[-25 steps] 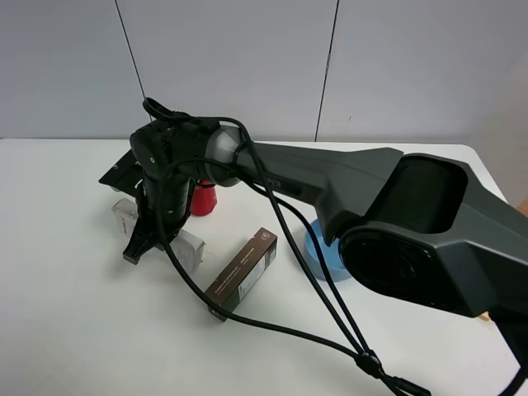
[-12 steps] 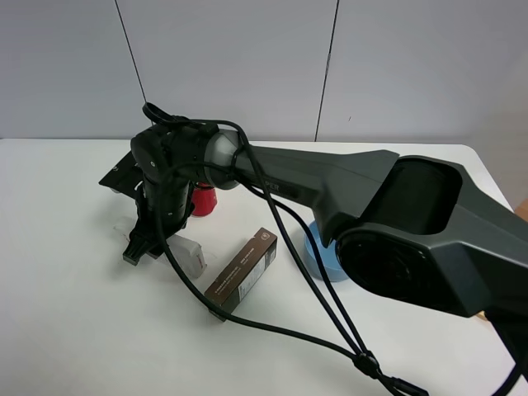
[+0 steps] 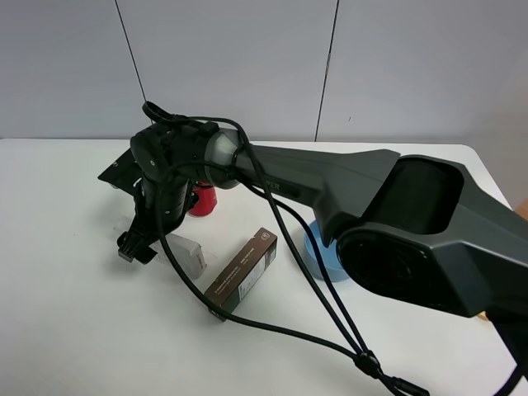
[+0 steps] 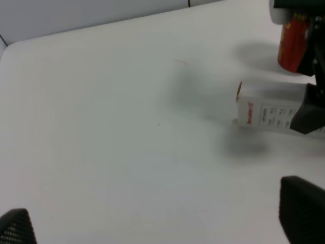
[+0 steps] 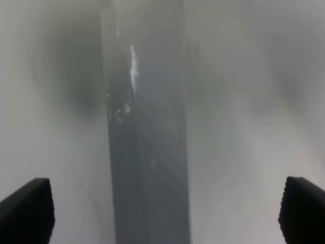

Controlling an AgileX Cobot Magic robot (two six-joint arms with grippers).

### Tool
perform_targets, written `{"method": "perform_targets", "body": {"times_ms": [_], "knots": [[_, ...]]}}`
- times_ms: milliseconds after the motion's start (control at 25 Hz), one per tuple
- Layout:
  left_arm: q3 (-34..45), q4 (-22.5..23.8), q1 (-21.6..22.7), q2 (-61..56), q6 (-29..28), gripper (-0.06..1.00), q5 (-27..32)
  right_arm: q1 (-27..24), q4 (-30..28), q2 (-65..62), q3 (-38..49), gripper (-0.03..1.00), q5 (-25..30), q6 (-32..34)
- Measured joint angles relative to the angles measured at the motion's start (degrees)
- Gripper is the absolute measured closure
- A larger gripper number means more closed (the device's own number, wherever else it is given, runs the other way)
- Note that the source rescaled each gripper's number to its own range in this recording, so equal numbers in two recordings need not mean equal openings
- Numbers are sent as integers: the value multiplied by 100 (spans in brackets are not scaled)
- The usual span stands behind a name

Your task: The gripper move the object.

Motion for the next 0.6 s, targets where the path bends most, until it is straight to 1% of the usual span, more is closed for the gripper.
{"method": "perform_targets", "body": {"times_ms": [160, 320, 440, 480, 600], "knots": [[0, 0, 0, 0, 0, -6, 0, 40, -4, -234, 0, 13, 59, 229], [0, -6, 0, 0, 0, -6, 0, 75, -12, -617, 0, 13, 332, 490], [0, -6, 0, 0, 0, -6, 0, 92, -159, -850, 0, 12, 479, 561], [0, -6, 0, 0, 0, -6, 0, 92, -216, -923, 0, 11, 494, 590], [0, -1, 0, 0, 0, -6, 0, 97, -318, -1126, 0, 2, 535, 679]]}}
